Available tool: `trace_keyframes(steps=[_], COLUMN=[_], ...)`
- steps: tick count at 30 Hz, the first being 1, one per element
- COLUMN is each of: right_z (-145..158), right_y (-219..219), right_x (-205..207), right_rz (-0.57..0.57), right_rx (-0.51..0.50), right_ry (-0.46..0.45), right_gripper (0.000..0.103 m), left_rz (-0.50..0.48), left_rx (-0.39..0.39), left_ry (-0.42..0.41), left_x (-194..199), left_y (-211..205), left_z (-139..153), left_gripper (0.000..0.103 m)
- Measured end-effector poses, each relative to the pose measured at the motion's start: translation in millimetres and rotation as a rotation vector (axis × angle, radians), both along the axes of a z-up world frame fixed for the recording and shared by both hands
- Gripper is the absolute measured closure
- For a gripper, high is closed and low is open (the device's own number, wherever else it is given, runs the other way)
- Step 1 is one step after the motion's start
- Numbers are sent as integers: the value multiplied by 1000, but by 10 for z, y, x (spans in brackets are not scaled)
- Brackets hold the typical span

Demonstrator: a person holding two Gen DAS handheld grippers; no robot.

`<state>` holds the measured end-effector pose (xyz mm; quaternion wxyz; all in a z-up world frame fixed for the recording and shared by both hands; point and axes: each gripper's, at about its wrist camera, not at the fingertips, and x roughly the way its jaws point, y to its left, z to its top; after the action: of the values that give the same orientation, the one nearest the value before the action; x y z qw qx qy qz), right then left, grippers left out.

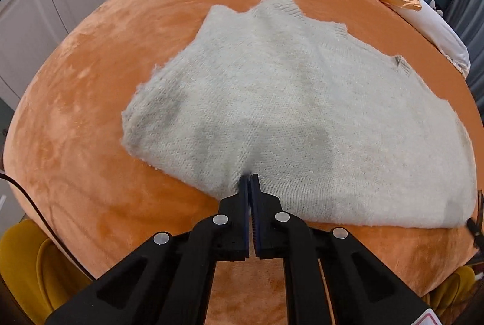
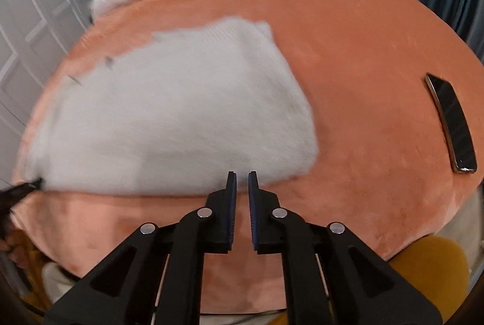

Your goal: Fold small clothes

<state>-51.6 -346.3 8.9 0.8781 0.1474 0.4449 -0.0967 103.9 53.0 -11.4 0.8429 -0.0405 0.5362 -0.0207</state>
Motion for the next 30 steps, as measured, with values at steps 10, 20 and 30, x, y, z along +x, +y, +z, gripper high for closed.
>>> trace_keyframes(steps=[10,20,30], right_z=[-202,114,-384], right_y=[618,1846,2585], right_x=[526,1349,1770], right_rz=[91,370,470], right_rx=[-89,69,-40], right_ry=[61,-47,82], right_gripper=[91,92,92], left_rz=[15,168,212], left_rx=[-1,-41,-120], left_ry=[-18,-48,-10], left_x=[-98,12,12], left_y=[106,674,1041], left_z=[133,177,-96], left_gripper=[90,83,83])
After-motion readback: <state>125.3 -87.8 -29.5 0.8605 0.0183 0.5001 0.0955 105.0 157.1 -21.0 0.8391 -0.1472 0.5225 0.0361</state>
